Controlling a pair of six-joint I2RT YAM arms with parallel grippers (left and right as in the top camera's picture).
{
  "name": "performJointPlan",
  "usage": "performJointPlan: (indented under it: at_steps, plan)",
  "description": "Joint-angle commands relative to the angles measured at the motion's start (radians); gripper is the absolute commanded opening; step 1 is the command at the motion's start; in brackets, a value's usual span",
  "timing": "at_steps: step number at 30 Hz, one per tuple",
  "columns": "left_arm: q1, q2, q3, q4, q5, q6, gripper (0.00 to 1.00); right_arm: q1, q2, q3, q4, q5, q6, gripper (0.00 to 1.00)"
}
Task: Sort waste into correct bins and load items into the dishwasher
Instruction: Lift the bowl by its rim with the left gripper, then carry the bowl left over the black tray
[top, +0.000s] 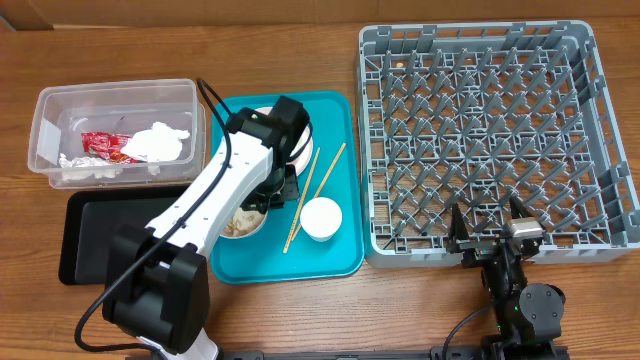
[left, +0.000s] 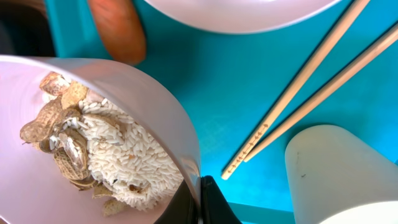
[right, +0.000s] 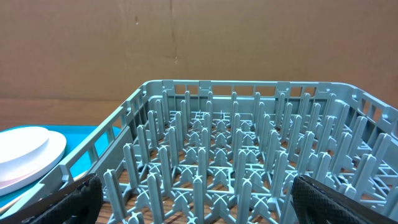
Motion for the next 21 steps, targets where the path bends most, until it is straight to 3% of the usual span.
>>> performJointPlan:
  at_steps: [1,11,21]
  plan:
    - [-0.003,-0.003,0.06,-0.024,-0.067,0.023,0.04,-0.004,-0.01,-0.011,0.006,-0.003,-0.002,1.0]
    - [0.145,-0.148,0.091,-0.089,-0.069,0.054,0.04,-0.004,-0.01,-0.011,0.006,-0.003,-0.002,1.0]
    - [0.449,-0.254,0.091,-0.13,-0.05,0.072,0.04,-0.004,-0.01,-0.011,0.006,-0.003,-0.002,1.0]
